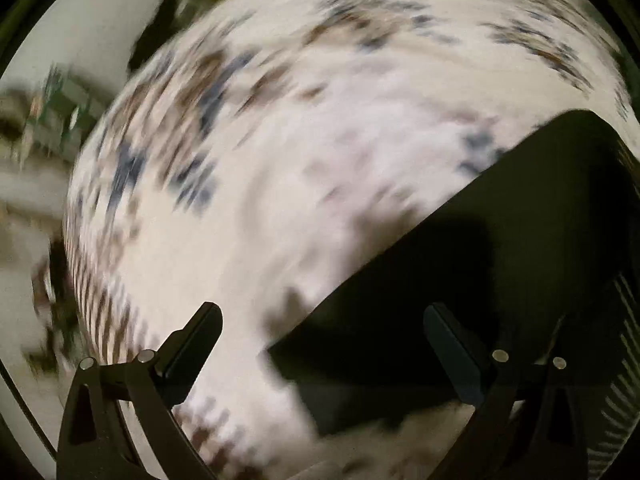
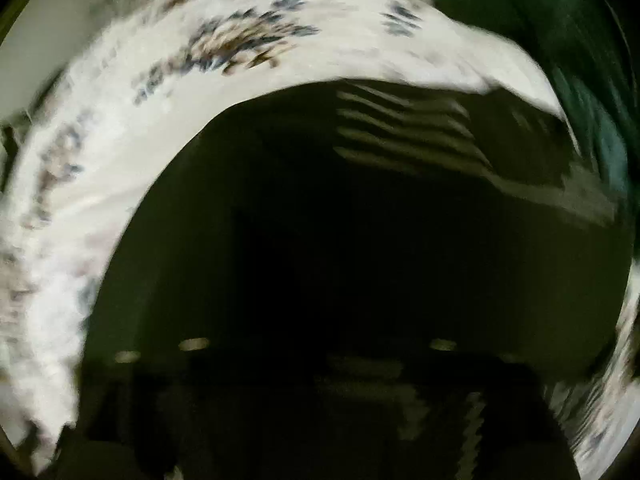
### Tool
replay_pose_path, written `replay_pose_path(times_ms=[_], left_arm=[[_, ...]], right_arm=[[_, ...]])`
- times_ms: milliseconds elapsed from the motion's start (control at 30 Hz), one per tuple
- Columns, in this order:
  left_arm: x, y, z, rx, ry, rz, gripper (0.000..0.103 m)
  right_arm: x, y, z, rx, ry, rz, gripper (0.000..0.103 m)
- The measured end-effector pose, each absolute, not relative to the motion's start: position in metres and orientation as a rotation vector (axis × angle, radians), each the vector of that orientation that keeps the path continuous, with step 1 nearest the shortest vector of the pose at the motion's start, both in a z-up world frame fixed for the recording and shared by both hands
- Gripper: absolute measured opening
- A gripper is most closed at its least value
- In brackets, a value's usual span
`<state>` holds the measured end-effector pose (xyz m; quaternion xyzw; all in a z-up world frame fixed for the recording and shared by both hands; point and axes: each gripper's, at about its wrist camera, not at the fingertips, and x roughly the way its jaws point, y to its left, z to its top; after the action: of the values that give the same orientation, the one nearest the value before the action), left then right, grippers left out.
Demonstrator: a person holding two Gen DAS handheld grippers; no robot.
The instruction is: Fold small clothes
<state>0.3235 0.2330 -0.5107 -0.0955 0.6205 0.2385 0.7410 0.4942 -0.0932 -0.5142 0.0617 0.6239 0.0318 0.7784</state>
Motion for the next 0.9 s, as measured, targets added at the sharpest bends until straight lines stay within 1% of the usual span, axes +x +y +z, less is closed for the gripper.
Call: replay_pose_path(times_ms=[100, 133, 200, 333, 367, 400, 433, 467, 500, 533, 600, 700, 733, 800, 900], left_arm=[[0.275, 0.268, -0.52, -0.455, 1.43, 0.561, 0.103], [0.257, 0.281, -0.528, -0.578, 1.448, 0.561, 0.103], [0.239, 0.292, -0.544, -0.724, 1.472, 0.565, 0.103], [0.238, 0.298, -0.581, -0.954, 1.468, 0.503, 0.101], [0.245, 0.296, -0.59, -0.979, 1.461, 0.489, 0.1], [0.254, 0.293, -0.595, -0.953, 1.462, 0.508, 0.097], [0.264, 0.29, -0.596, -0.921, 1.442, 0.515, 0.09], [0.271, 0.286, -0.594, -0.864, 1.433, 0.532, 0.078], [0.28, 0.281, -0.591, -0.776, 1.437, 0.557, 0.048], [0.293, 0.272, -0.584, -0.653, 1.448, 0.575, 0.025], [0.304, 0.263, -0.57, -0.53, 1.433, 0.601, 0.002], [0.318, 0.253, -0.536, -0.441, 1.353, 0.564, 0.002], [0.325, 0.247, -0.518, -0.396, 1.313, 0.543, 0.002], [0.336, 0.236, -0.492, -0.337, 1.266, 0.514, 0.001], [0.363, 0.203, -0.447, -0.273, 1.191, 0.417, 0.001]], right_arm=[[0.443, -0.14, -0.512, 0.155, 1.395, -0.006, 0.082], [0.427, -0.156, -0.514, 0.17, 1.416, -0.034, 0.082], [0.389, -0.183, -0.521, 0.201, 1.453, -0.087, 0.082], [0.329, -0.22, -0.549, 0.255, 1.51, -0.188, 0.082], [0.323, -0.225, -0.553, 0.274, 1.51, -0.201, 0.082], [0.316, -0.231, -0.557, 0.295, 1.509, -0.215, 0.082], [0.309, -0.236, -0.561, 0.315, 1.509, -0.228, 0.082], [0.304, -0.241, -0.564, 0.328, 1.508, -0.242, 0.082], [0.3, -0.245, -0.567, 0.334, 1.508, -0.257, 0.082], [0.297, -0.248, -0.569, 0.331, 1.509, -0.274, 0.082], [0.291, -0.256, -0.572, 0.29, 1.518, -0.323, 0.082], [0.281, -0.272, -0.574, 0.207, 1.528, -0.391, 0.082], [0.277, -0.278, -0.574, 0.195, 1.532, -0.406, 0.082], [0.275, -0.296, -0.575, 0.198, 1.528, -0.434, 0.082], [0.296, -0.314, -0.583, 0.241, 1.511, -0.465, 0.082]])
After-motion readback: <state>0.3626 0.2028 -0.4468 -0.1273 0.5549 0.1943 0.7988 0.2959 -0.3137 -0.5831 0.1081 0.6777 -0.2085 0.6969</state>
